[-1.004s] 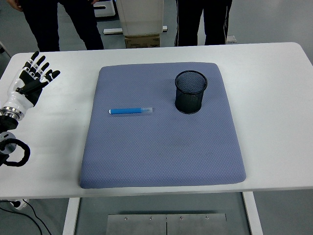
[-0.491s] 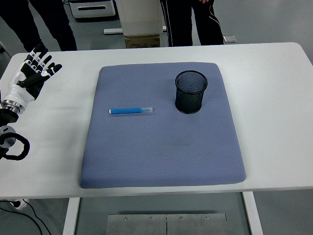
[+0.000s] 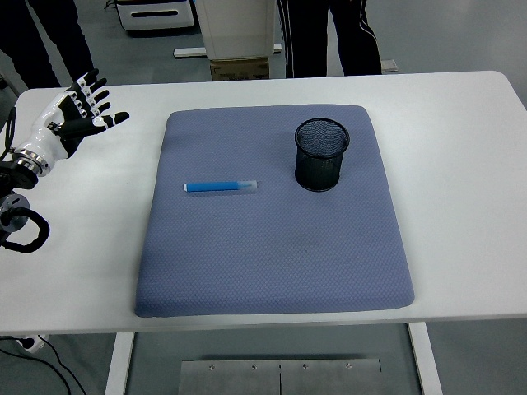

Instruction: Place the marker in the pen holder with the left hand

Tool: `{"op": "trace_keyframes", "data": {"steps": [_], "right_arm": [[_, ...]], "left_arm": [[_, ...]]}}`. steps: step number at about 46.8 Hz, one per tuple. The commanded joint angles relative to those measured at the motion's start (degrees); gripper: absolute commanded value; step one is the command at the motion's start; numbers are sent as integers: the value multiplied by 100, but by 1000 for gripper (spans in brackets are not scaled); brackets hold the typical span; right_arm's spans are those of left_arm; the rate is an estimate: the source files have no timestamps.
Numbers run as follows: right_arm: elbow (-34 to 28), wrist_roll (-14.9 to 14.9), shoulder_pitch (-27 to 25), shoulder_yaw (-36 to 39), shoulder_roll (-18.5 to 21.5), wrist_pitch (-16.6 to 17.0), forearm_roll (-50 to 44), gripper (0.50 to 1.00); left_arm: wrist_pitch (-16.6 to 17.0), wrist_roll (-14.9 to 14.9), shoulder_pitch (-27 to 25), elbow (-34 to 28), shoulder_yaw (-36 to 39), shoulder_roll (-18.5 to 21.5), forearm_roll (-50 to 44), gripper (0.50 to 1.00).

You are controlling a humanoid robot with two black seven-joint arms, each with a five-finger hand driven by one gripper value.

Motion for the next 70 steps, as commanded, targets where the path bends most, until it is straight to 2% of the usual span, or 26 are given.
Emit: {"op": "trace_keyframes", "data": {"steps": [1,12,13,14,16,27,34,38,43,47,56,59,70], "right_arm": [[0,1,-1,0,0,-2,0,1000],[0,1,-1,0,0,-2,0,1000],[0,1,-1,0,0,-2,0,1000],[0,1,-1,0,0,-2,0,1000],[0,1,-1,0,0,-2,0,1000],[0,1,-1,0,0,-2,-9,1000],[0,1,-1,0,0,7,0,1000],[0,1,-1,0,0,-2,0,1000],[0,1,-9,0,0,7,0,1000],[0,1,-1,0,0,-2,0,1000],[0,1,-1,0,0,7,0,1000],[0,1,-1,0,0,-2,0,1000],[0,1,-9,0,0,-2,-9,1000]], "left_arm": [[37,55,-248,-9,253,-12,96,1000],[125,55,-1136,-35,2186,-143,96,1000],[125,55,-1137,-35,2188,-144,96,1000],[125,47,-1363,-35,2597,-239,96,1000],[116,55,-1531,-35,2766,-293,113,1000],[72,46,-2033,-167,3013,-636,315,1000],[-16,29,-2139,-184,3453,-618,597,1000],[-121,-164,-2165,-184,3935,-610,1062,1000],[-182,-629,-2437,-254,4673,-662,1107,1000],[-183,-815,-2665,-298,5087,-732,1063,1000],[-209,-824,-3062,-641,5237,-812,1063,1000],[-227,-815,-3255,-861,5588,-820,1124,1000],[-218,-788,-3325,-844,5984,-864,1229,1000]]}}
